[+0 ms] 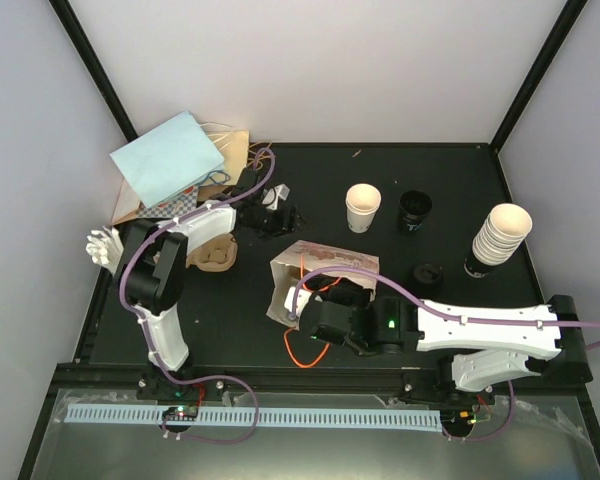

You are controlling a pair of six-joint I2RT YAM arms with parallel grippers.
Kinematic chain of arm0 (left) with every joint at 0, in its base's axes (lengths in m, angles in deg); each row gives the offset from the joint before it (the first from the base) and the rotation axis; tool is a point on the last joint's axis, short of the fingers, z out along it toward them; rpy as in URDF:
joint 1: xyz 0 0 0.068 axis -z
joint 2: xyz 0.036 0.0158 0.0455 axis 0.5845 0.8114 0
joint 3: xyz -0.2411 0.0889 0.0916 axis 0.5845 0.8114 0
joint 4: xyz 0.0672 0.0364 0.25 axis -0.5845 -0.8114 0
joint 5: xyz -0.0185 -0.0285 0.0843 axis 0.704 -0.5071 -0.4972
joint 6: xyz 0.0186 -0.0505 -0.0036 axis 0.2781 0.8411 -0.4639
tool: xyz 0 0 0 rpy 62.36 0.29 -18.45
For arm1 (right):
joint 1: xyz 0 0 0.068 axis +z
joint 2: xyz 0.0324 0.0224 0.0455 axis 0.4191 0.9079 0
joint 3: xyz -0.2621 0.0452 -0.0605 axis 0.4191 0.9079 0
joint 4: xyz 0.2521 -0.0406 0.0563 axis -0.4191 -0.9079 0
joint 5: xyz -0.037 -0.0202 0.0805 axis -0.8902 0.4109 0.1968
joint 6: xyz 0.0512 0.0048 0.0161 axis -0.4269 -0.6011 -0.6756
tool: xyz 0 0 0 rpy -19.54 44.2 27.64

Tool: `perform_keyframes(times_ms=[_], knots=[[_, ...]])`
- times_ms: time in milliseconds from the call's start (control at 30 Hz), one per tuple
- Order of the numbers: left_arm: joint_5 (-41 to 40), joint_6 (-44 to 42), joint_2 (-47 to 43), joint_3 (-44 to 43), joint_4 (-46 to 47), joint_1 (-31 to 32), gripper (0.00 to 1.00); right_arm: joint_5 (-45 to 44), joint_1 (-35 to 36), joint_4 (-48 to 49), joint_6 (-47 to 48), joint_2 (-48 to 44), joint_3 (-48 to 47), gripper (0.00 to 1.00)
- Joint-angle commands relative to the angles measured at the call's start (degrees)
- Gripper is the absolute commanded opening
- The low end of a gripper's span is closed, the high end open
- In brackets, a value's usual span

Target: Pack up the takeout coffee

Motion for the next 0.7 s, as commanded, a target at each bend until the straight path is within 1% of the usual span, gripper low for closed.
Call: perform_keyframes(times_ms=[0, 300, 667], knots=[[3.0, -1.1, 1.2, -2.1, 1.7, 1.1, 0.82, -1.6, 0.1, 2.5, 1.5, -0.1, 0.7, 0.51], [5.8, -0.6, 2.0, 0.1, 4.0, 2.3, 0.79, -0.4, -0.3, 2.8, 3.5, 1.5, 0.7, 0.51], [7.1, -0.7, 1.8, 2.7, 4.7, 3.1, 0.75, -2.8, -1.4, 4.0, 7.9, 4.6, 1.1, 0.51]])
